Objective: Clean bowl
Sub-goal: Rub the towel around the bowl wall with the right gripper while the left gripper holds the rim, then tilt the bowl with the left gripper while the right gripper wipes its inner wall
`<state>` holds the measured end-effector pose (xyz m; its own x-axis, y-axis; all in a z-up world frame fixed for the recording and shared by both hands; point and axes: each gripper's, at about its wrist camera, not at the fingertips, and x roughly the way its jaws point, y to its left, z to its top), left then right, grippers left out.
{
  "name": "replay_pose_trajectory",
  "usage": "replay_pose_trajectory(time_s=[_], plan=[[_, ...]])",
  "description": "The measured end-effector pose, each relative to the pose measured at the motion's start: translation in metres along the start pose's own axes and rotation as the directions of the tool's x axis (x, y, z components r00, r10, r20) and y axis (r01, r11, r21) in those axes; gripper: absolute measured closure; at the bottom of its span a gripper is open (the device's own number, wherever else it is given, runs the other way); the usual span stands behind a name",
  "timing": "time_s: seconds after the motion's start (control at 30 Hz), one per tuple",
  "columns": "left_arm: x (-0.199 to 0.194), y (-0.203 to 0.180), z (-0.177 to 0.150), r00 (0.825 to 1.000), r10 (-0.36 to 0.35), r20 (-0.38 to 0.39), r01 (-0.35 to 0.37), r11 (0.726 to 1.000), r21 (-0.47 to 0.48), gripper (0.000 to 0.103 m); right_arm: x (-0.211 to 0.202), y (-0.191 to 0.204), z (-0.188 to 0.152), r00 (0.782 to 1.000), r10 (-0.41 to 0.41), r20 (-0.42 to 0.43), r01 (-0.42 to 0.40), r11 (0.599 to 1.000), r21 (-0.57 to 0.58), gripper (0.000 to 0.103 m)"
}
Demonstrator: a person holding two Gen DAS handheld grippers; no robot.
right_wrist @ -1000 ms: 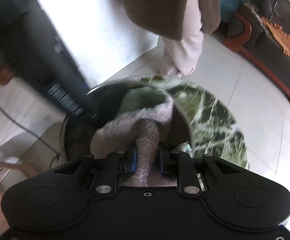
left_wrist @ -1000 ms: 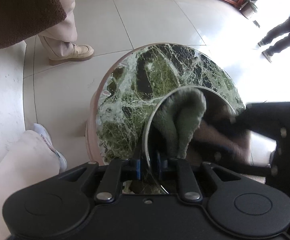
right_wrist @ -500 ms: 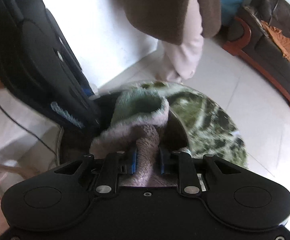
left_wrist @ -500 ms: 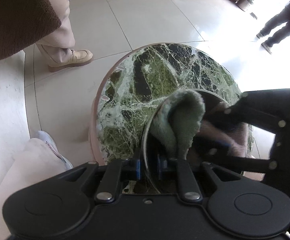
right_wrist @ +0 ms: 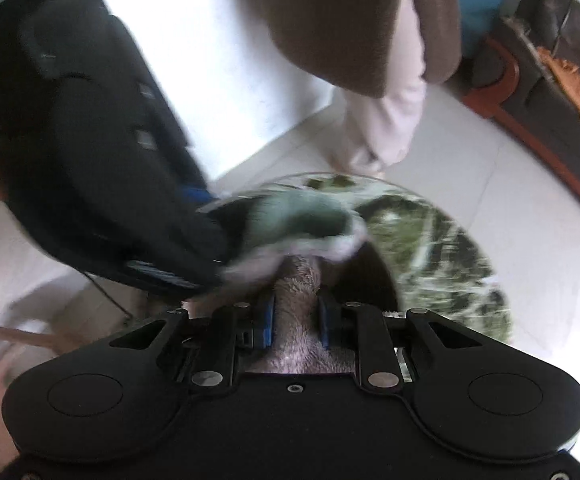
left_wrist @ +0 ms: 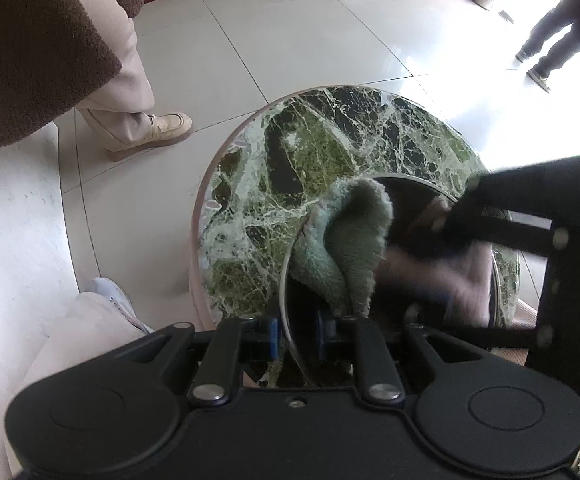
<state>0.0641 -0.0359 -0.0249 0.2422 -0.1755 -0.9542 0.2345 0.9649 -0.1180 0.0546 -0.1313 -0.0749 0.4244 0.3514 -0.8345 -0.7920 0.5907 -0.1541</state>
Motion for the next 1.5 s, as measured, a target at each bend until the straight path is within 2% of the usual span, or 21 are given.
replay_pose_trajectory(time_s=[0.17, 0.37, 0.43, 0.57, 0.63, 0.8, 0.87, 0.97, 1.13, 1.17, 1.23, 1.3, 1.33, 1.37, 1.43, 1.5], plan=[[0.001, -0.001, 0.000, 1.000, 0.003, 0.006, -0.003, 1.000, 0.000, 0.087, -0.009, 0.007, -0.014, 0.999, 0.014, -0.038, -0.015, 1.000, -0.012, 0.082], [0.000, -0.003, 0.000, 1.000, 0.020, 0.013, -0.020, 1.000, 0.020, 0.087, -0.013, 0.023, -0.012, 0.991, 0.131, -0.005, -0.130, 0.991, 0.036, 0.082], [0.000, -0.004, 0.000, 1.000, 0.026, 0.015, -0.026, 0.999, 0.025, 0.087, -0.010, 0.021, -0.005, 0.993, 0.120, 0.017, -0.120, 0.992, 0.040, 0.082], [-0.001, -0.004, 0.000, 0.999, 0.033, 0.019, -0.034, 0.999, 0.032, 0.086, -0.003, 0.015, 0.000, 1.000, 0.004, 0.011, -0.004, 1.000, -0.014, 0.083], [-0.001, -0.004, 0.000, 0.999, 0.033, 0.019, -0.034, 0.999, 0.034, 0.086, -0.005, 0.011, -0.004, 1.000, -0.020, -0.003, 0.020, 0.999, -0.026, 0.083], [-0.001, -0.003, 0.000, 0.999, 0.027, 0.024, -0.028, 0.999, 0.032, 0.086, -0.012, 0.019, -0.015, 0.999, 0.015, -0.043, -0.017, 0.999, -0.032, 0.082], [-0.001, -0.003, -0.001, 0.999, 0.029, 0.029, -0.030, 0.999, 0.033, 0.086, -0.011, 0.022, -0.014, 0.996, 0.076, -0.034, -0.076, 0.997, 0.005, 0.082], [-0.001, -0.003, -0.001, 0.999, 0.030, 0.030, -0.031, 0.999, 0.030, 0.086, -0.008, 0.030, -0.006, 0.997, 0.075, -0.004, -0.075, 0.997, -0.015, 0.082], [-0.001, 0.000, -0.002, 0.999, 0.023, 0.029, -0.024, 1.000, 0.014, 0.086, -0.004, 0.015, -0.003, 0.998, -0.056, 0.002, 0.056, 0.998, -0.008, 0.083], [-0.001, 0.001, -0.002, 0.999, 0.023, 0.029, -0.023, 1.000, 0.012, 0.086, -0.005, 0.012, -0.005, 0.998, -0.058, 0.000, 0.058, 0.998, 0.014, 0.083], [-0.001, 0.000, -0.003, 0.999, 0.023, 0.032, -0.023, 1.000, 0.010, 0.086, -0.012, 0.007, -0.012, 1.000, -0.009, 0.007, 0.008, 0.995, 0.102, 0.083], [-0.001, 0.000, -0.003, 0.999, 0.022, 0.035, -0.023, 1.000, 0.012, 0.086, -0.025, 0.007, -0.019, 0.999, 0.010, 0.049, -0.018, 0.985, 0.173, 0.080], [-0.001, 0.000, -0.003, 0.999, 0.023, 0.037, -0.023, 1.000, 0.015, 0.086, -0.035, 0.008, -0.022, 0.996, 0.000, 0.087, -0.018, 0.979, 0.204, 0.075], [-0.001, 0.000, -0.003, 0.999, 0.024, 0.038, -0.025, 0.999, 0.020, 0.085, -0.045, 0.008, -0.025, 0.992, -0.015, 0.126, -0.016, 0.969, 0.245, 0.061], [-0.003, -0.001, -0.004, 0.998, 0.035, 0.046, -0.036, 0.999, 0.031, 0.085, -0.068, 0.002, -0.033, 0.978, -0.058, 0.200, -0.019, 0.932, 0.363, 0.050], [-0.005, -0.001, -0.003, 0.997, 0.044, 0.057, -0.046, 0.998, 0.033, 0.087, -0.084, -0.010, -0.045, 0.961, -0.098, 0.257, -0.053, 0.852, 0.522, 0.046]])
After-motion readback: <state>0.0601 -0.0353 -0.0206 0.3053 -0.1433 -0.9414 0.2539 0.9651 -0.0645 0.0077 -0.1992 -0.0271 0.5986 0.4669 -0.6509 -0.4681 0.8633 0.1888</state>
